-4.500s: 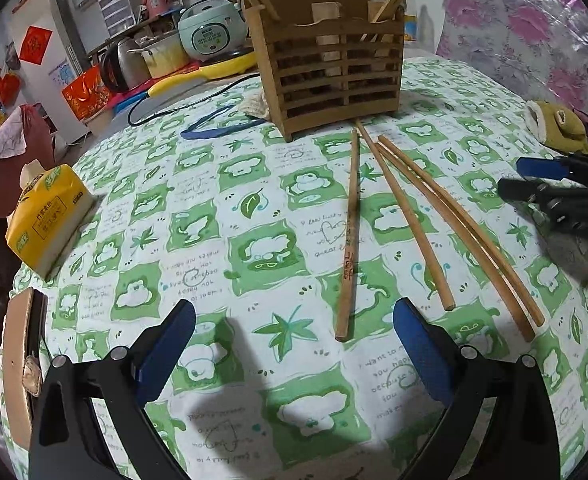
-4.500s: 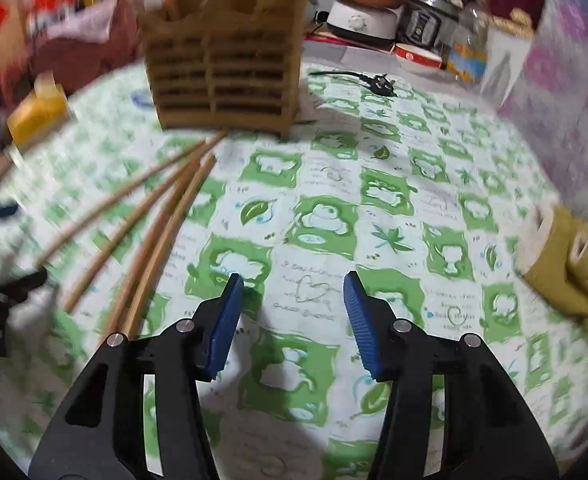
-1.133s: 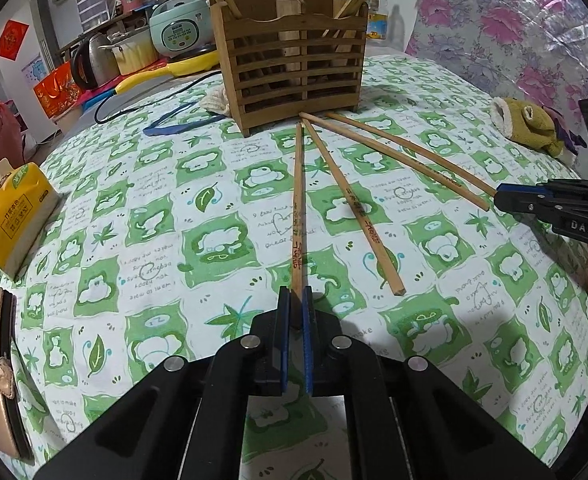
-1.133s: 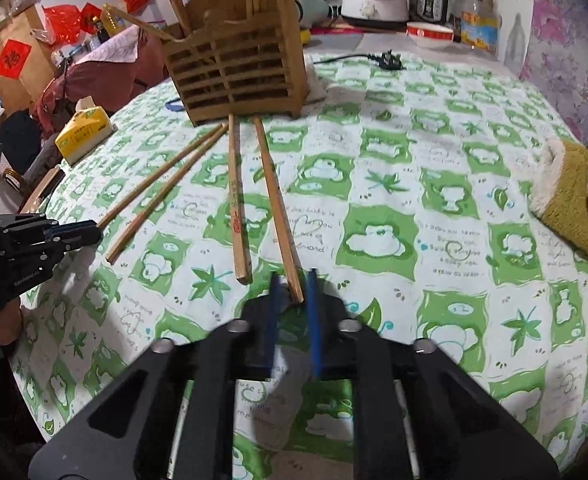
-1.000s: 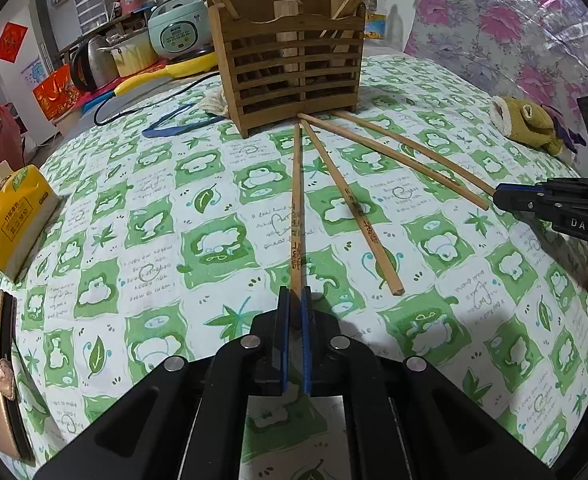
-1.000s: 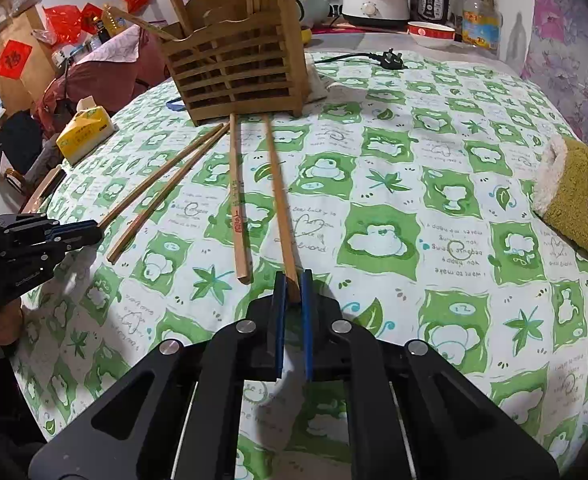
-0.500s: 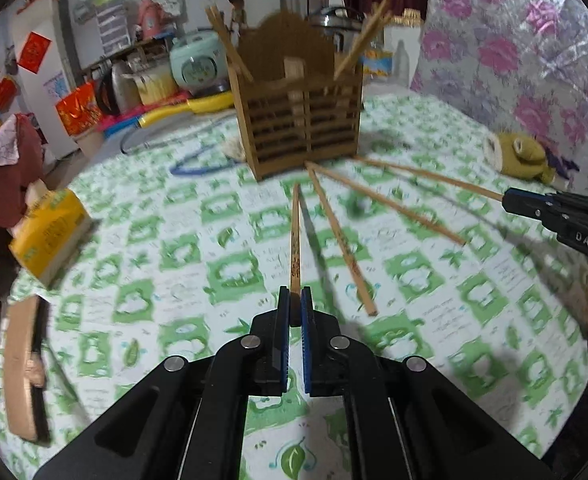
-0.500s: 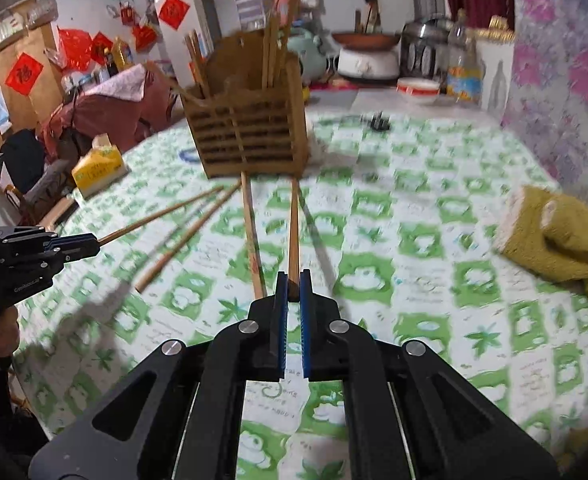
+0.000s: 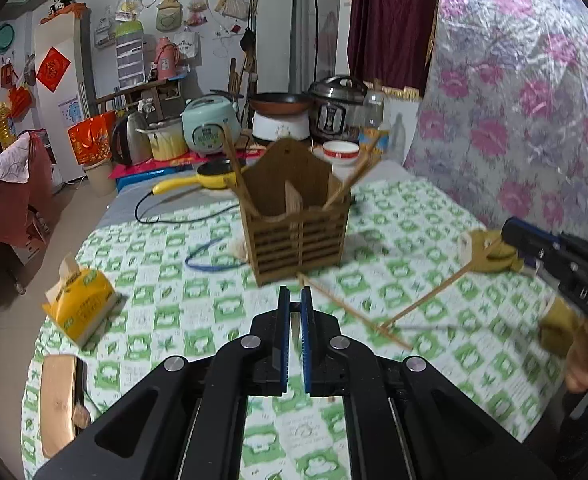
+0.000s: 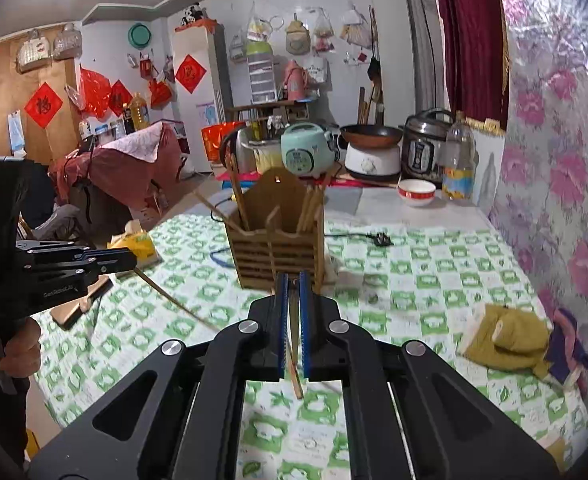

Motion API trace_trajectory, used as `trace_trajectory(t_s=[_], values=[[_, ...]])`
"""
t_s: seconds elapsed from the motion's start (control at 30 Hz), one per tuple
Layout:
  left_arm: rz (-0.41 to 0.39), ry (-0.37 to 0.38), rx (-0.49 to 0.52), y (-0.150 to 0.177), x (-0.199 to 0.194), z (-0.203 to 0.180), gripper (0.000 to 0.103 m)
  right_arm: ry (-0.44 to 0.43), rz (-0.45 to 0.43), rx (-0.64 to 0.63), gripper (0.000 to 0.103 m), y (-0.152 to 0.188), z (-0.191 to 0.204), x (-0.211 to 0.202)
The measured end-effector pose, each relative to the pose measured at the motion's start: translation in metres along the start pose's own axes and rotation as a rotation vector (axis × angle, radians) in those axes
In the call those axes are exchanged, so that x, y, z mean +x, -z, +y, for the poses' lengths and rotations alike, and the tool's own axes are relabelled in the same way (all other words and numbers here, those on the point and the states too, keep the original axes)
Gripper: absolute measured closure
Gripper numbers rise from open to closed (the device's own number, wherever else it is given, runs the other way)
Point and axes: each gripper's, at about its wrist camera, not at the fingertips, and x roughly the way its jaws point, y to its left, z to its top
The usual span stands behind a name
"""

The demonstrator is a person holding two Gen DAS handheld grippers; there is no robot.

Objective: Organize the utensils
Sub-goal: 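Lift both held chopsticks and carry them above the wooden holder, then open both tools to drop the chopsticks into the holder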

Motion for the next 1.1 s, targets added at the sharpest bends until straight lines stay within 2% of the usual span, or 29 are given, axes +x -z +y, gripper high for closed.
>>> trace_trajectory(t_s=[0.2,0.33,0.4,0.43,0.53,0.6,0.77,0.93,0.97,1.0,1.03,1.07,1.1], values=[[-0.061,0.007,-0.019,-0.039,-0.006,-0.001,0.097,-0.016,-0.068,0.007,0.096,-0.035,0.008,-0.001],[-0.15,0.004,-0.054,-0.076,-0.014,0.002,0.097,-0.019,-0.142,0.014,0.096,-0.063,0.014,-0.001],[-0.206,-0.021,-0.071,-0.091,-0.018,0.003,0.097,-0.026,-0.182,0.023,0.096,-0.078,0.018,0.002],[-0.254,-0.058,-0.086,-0.101,-0.02,0.003,0.097,-0.024,-0.199,0.028,0.096,-0.086,0.02,0.005],[-0.336,-0.142,-0.118,-0.117,-0.018,0.006,0.097,0.019,-0.25,0.036,0.096,-0.103,0.023,0.017],[-0.365,-0.164,-0.15,-0.128,-0.008,0.009,0.097,0.042,-0.259,0.044,0.096,-0.111,0.021,0.031],[-0.354,-0.134,-0.2,-0.141,0.022,0.019,0.097,0.062,-0.204,0.057,0.096,-0.116,0.016,0.072],[-0.276,-0.111,-0.22,-0.131,0.064,0.032,0.097,0.062,-0.132,0.057,0.096,-0.113,0.008,0.108],[-0.234,-0.121,-0.201,-0.132,0.076,0.032,0.097,0.062,-0.11,0.05,0.095,-0.111,0.008,0.117],[-0.207,-0.128,-0.187,-0.132,0.083,0.033,0.087,0.063,-0.089,0.041,0.094,-0.11,0.008,0.123],[-0.167,-0.139,-0.181,-0.128,0.092,0.034,0.056,0.08,-0.071,0.042,0.091,-0.108,0.007,0.13],[-0.151,-0.147,-0.19,-0.126,0.097,0.035,0.039,0.104,-0.054,0.055,0.083,-0.106,0.004,0.136],[-0.153,-0.152,-0.205,-0.124,0.099,0.038,0.025,0.101,-0.048,0.061,0.081,-0.105,0.001,0.137]])
